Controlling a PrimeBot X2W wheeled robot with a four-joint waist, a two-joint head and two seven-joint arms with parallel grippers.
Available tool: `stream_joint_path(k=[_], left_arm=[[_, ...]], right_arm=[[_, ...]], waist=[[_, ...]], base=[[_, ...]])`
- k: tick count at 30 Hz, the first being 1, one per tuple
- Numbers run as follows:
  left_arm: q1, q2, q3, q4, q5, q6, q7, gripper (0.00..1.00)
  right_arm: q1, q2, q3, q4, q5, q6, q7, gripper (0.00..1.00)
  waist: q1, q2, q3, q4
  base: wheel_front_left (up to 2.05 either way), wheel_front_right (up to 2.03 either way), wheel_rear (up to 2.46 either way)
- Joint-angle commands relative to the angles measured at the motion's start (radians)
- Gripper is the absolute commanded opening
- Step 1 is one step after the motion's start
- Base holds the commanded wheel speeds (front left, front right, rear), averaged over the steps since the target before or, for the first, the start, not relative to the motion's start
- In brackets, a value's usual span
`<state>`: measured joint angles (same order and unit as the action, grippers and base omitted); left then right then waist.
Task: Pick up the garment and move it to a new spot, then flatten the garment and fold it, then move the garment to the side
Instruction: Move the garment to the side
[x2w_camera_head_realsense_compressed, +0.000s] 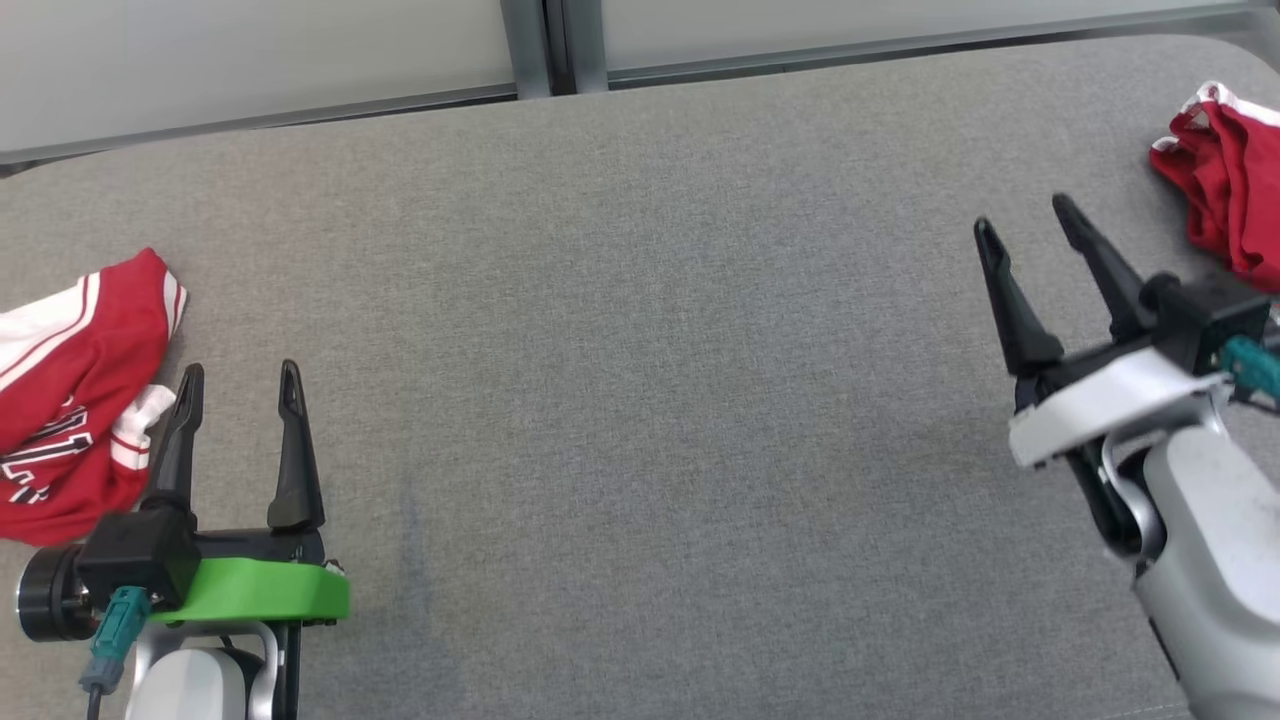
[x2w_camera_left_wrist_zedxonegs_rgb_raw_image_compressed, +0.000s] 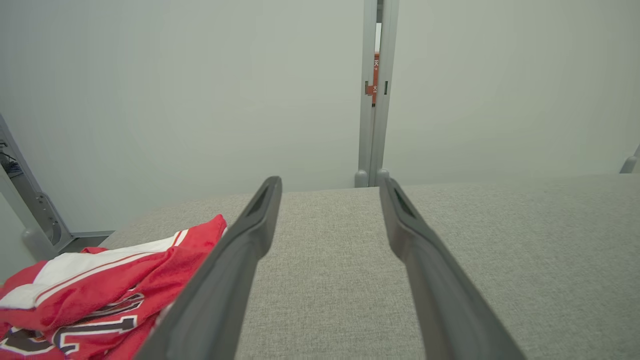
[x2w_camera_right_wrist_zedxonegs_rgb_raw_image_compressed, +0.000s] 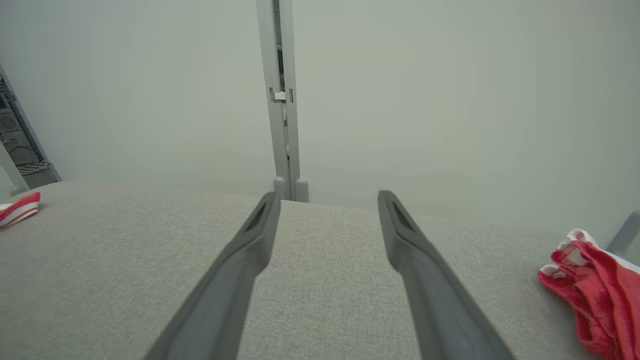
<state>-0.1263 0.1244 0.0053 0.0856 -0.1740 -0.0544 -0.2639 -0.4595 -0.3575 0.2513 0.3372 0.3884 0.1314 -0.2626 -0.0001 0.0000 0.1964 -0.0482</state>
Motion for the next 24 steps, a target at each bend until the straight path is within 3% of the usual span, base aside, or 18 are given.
stream_joint_path(k=[1,24], left_arm=[[0.014,-0.003,0.006,0.005,0.001,-0.008,0.000,1.00],[0.056,-0.029,0.013,0.086,0.019,-0.042,0.000,1.00]], right_arm=[[0.039,0.012,-0.016,-0.023,-0.015,-0.001,-0.003,1.00],[0.397,0.155,-0.194,-0.183,-0.093,-0.001,-0.003,1.00]], waist=[[0.0001,0.0000,-0.011,0.008],[0.0001,0.0000,-0.129,0.064]], base=[[0.00,0.00,0.00],[0.00,0.00,0.00]])
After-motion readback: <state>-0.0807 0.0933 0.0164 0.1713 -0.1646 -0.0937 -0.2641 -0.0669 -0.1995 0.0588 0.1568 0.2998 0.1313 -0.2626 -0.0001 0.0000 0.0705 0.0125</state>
